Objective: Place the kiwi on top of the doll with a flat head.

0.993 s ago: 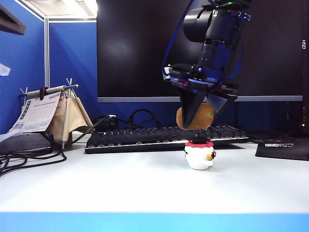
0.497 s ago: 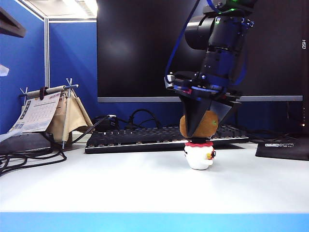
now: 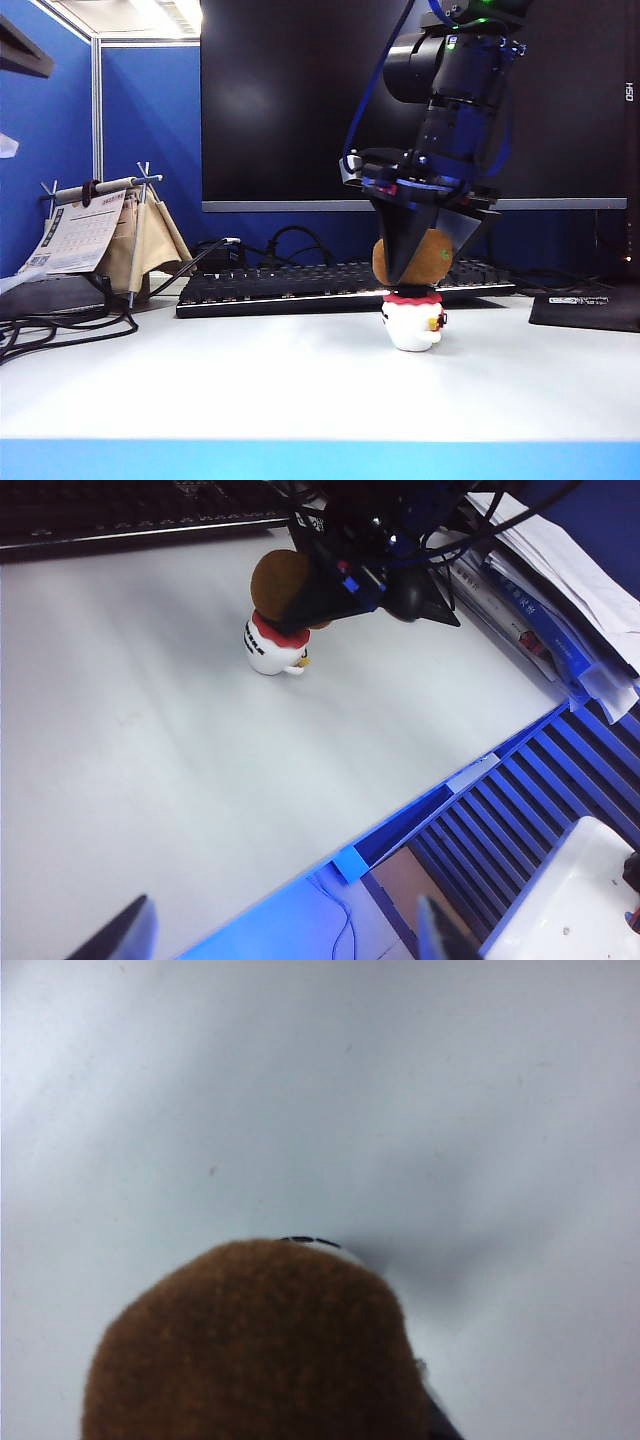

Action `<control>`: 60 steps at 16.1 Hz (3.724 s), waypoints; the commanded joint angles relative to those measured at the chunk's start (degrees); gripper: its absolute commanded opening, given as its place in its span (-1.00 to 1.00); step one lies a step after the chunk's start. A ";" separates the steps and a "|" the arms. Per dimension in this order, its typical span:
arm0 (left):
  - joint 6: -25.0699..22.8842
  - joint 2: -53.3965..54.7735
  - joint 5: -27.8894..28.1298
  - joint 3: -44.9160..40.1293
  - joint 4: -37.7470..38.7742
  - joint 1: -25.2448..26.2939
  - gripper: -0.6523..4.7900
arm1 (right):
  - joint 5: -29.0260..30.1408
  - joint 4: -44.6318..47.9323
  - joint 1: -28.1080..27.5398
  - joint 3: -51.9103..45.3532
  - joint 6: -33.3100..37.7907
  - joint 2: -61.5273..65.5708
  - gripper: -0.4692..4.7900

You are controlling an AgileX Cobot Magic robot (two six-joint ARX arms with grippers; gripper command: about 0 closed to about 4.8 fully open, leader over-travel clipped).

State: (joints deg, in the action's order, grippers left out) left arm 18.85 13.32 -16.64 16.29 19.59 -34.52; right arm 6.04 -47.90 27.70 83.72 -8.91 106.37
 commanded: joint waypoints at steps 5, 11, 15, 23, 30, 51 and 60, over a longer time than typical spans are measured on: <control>-0.44 0.09 0.11 0.17 -0.35 0.02 0.49 | 0.04 -0.02 -0.04 0.00 -0.33 -0.22 0.46; -0.46 0.09 0.11 0.17 -0.35 0.04 0.49 | 0.02 0.83 -0.07 0.07 -0.33 -1.03 0.46; -0.42 0.09 3.54 0.17 -0.39 0.04 0.49 | -2.01 3.61 -0.11 0.09 -0.28 -6.34 0.47; -0.28 0.09 14.99 0.11 -0.48 0.02 -0.50 | -4.85 8.79 -1.31 -3.34 5.88 -26.40 0.40; -0.48 0.11 32.50 -1.38 -1.51 0.04 -0.78 | -13.05 33.07 -1.29 -47.69 16.94 -61.83 0.08; -0.22 0.07 17.92 -13.20 -1.22 0.02 -0.78 | -15.06 36.59 -1.22 -82.99 21.14 -104.87 -0.83; 2.16 0.07 17.92 -13.20 -1.25 0.02 -0.78 | -14.97 36.63 -1.25 -82.97 21.16 -104.91 -0.83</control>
State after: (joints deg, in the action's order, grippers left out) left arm 20.86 13.32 1.28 3.07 17.39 -34.52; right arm -9.19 -11.07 26.41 0.99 12.25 1.54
